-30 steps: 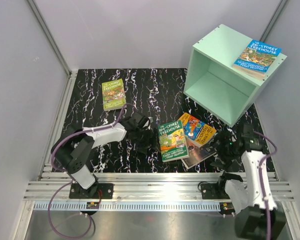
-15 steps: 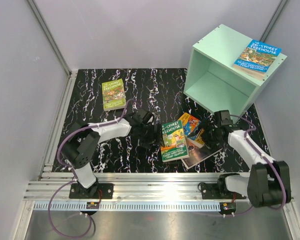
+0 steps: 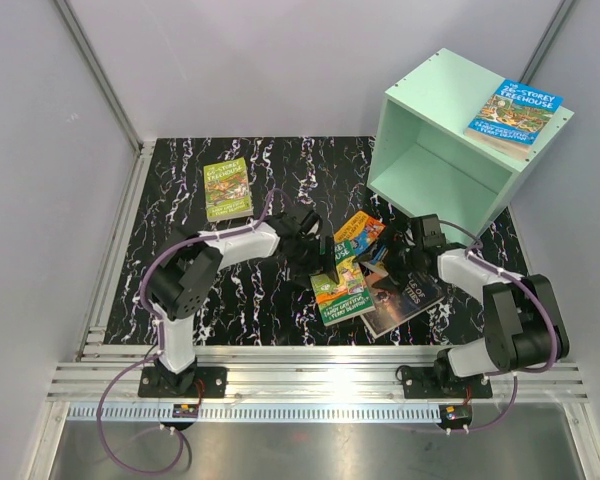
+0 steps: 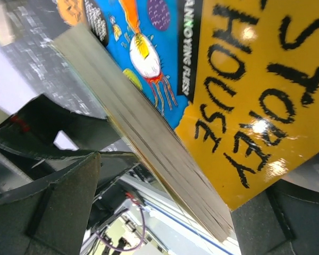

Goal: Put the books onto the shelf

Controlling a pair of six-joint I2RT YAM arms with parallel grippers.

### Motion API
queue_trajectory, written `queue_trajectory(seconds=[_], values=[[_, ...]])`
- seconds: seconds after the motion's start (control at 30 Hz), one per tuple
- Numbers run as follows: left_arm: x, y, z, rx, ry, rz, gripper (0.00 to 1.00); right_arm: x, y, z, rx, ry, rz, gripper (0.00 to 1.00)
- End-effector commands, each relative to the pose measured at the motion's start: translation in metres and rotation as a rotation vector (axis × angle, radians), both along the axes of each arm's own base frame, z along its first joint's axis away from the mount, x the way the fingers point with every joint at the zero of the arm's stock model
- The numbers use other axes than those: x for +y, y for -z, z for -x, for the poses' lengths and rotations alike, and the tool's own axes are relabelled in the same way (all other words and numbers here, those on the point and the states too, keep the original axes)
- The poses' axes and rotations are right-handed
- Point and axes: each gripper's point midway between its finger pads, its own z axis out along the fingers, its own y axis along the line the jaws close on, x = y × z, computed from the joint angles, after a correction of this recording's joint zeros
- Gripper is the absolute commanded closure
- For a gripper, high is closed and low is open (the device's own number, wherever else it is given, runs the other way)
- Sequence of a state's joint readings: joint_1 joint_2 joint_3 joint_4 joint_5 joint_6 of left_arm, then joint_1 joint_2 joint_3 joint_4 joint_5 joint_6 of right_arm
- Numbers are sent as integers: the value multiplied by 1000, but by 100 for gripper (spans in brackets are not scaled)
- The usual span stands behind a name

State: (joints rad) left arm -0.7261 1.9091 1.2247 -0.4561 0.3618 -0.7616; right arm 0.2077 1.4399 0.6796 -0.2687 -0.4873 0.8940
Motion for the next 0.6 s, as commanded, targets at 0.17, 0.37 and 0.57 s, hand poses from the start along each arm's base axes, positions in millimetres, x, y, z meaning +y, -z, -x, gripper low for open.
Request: queue_trajectory(seconds=[0.17, 0.37, 0.57], values=[[-4, 21, -11, 33, -36, -45, 17, 16, 41, 9, -5, -36, -8, 0], [-20, 12, -28, 8, -41, -31, 17, 51, 61, 40, 30, -137, 4, 1], [-28, 1, -34, -12, -49, -11, 17, 50, 63, 58, 54, -168, 33, 5]])
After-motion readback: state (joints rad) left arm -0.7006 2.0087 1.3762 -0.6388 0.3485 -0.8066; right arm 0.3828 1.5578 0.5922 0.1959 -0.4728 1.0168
